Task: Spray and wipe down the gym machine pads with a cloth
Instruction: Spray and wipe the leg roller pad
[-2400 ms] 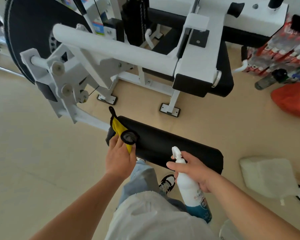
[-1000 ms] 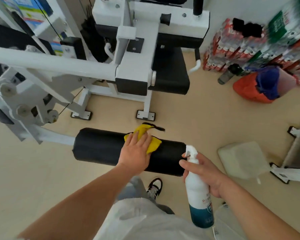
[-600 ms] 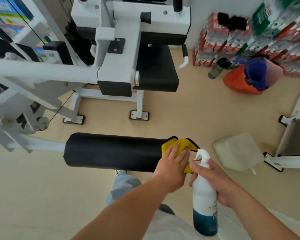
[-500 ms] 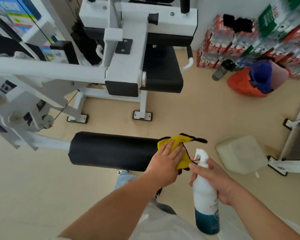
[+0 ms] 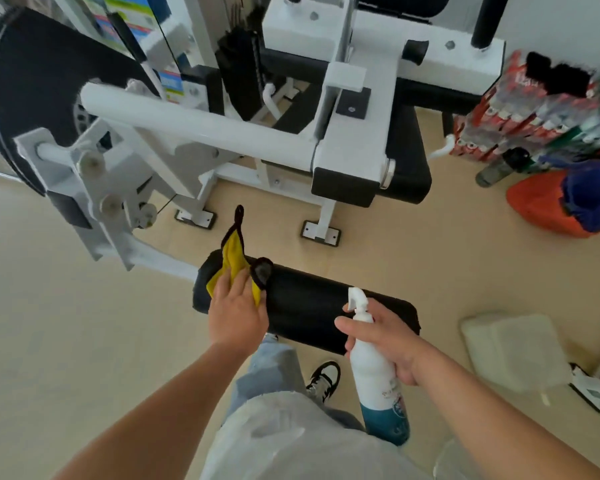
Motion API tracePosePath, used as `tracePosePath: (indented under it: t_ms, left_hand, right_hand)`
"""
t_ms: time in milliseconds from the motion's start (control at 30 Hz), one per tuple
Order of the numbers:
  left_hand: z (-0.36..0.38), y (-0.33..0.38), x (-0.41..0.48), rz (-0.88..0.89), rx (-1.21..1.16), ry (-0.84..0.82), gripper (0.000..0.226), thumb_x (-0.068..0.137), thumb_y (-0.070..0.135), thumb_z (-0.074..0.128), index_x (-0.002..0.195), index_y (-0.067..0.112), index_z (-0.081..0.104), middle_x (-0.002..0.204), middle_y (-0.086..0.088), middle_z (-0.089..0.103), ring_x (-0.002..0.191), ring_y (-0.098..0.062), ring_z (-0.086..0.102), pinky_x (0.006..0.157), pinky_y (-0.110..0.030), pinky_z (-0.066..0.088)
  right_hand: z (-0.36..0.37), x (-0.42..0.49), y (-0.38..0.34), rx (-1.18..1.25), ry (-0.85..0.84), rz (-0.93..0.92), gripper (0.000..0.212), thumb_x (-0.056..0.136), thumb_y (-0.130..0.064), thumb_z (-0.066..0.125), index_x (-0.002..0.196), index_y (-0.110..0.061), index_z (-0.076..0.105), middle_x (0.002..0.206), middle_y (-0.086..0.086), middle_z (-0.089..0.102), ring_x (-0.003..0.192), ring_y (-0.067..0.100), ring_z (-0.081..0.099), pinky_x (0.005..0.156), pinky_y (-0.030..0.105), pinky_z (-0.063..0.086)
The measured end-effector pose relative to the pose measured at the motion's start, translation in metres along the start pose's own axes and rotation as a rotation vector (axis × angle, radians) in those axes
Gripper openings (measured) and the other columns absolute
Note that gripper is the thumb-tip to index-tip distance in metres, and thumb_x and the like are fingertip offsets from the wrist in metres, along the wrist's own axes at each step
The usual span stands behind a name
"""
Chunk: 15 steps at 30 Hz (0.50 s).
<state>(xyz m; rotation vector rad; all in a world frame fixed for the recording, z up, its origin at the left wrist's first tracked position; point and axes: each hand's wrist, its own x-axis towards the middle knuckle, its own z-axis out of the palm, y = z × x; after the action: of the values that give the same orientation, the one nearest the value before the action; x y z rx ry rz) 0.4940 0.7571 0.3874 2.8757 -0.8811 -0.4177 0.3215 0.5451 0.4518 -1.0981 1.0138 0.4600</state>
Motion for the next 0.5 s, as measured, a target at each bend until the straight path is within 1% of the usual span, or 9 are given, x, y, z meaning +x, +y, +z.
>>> tracePosePath:
  t_ms: [67,100,200,233,333,433,500]
  left_hand:
    - [0.003,-0.001,-0.017,-0.066,-0.056,-0.020,0.048,0.104,0.036,0.036,0.136,0.012,0.063,0.142,-0.006,0.059,0.134,-0.036,0.038,0.117,-0.050,0.037]
    - [0.004,-0.003,-0.023,-0.068,-0.057,-0.027,0.048,0.103,0.036,0.037,0.139,0.013,0.060,0.143,-0.005,0.057,0.134,-0.036,0.036,0.118,-0.050,0.037]
    - [0.004,-0.013,-0.031,0.042,0.016,0.033,0.053,0.099,0.037,0.035,0.133,0.010,0.066,0.136,-0.008,0.064,0.130,-0.034,0.037,0.115,-0.048,0.037]
    - [0.004,-0.016,-0.031,0.056,0.008,0.042,0.054,0.098,0.038,0.035,0.131,0.009,0.067,0.134,-0.009,0.066,0.129,-0.033,0.037,0.114,-0.049,0.039]
    - [0.001,-0.018,-0.027,0.009,-0.053,0.007,0.057,0.099,0.042,0.032,0.133,0.011,0.066,0.136,-0.007,0.065,0.130,-0.034,0.038,0.110,-0.054,0.047]
    - [0.003,-0.015,-0.029,0.025,-0.039,0.088,0.055,0.098,0.039,0.035,0.129,0.008,0.069,0.130,-0.009,0.068,0.126,-0.032,0.038,0.105,-0.056,0.052]
    - [0.003,-0.016,-0.029,0.031,-0.037,0.100,0.054,0.098,0.038,0.036,0.127,0.007,0.069,0.129,-0.009,0.069,0.125,-0.031,0.038,0.104,-0.056,0.052]
  right_hand:
    - [0.011,0.007,-0.003,-0.035,-0.014,0.019,0.045,0.090,-0.030,0.089,0.126,-0.020,0.063,0.084,0.017,0.073,0.076,0.030,0.068,0.072,0.038,0.061]
    - [0.014,0.010,-0.002,-0.050,-0.019,0.029,0.045,0.091,-0.031,0.088,0.127,-0.020,0.063,0.085,0.017,0.074,0.077,0.030,0.068,0.072,0.038,0.061]
    - [0.022,0.017,0.002,-0.081,-0.047,0.072,0.048,0.089,-0.036,0.089,0.127,-0.023,0.063,0.087,0.019,0.076,0.080,0.032,0.070,0.079,0.042,0.061]
    - [0.024,0.020,0.005,-0.091,-0.052,0.085,0.048,0.088,-0.038,0.090,0.127,-0.025,0.064,0.088,0.019,0.077,0.080,0.031,0.071,0.081,0.044,0.061]
    - [0.027,0.026,0.012,-0.115,-0.049,0.113,0.051,0.085,-0.042,0.092,0.126,-0.028,0.066,0.089,0.016,0.078,0.080,0.029,0.073,0.081,0.045,0.062]
    - [0.028,0.031,0.018,-0.118,-0.035,0.120,0.053,0.081,-0.046,0.094,0.125,-0.029,0.067,0.090,0.015,0.079,0.081,0.029,0.074,0.083,0.046,0.063]
    - [0.027,0.033,0.019,-0.119,-0.031,0.114,0.052,0.082,-0.047,0.093,0.124,-0.029,0.067,0.091,0.015,0.080,0.081,0.029,0.075,0.083,0.046,0.064]
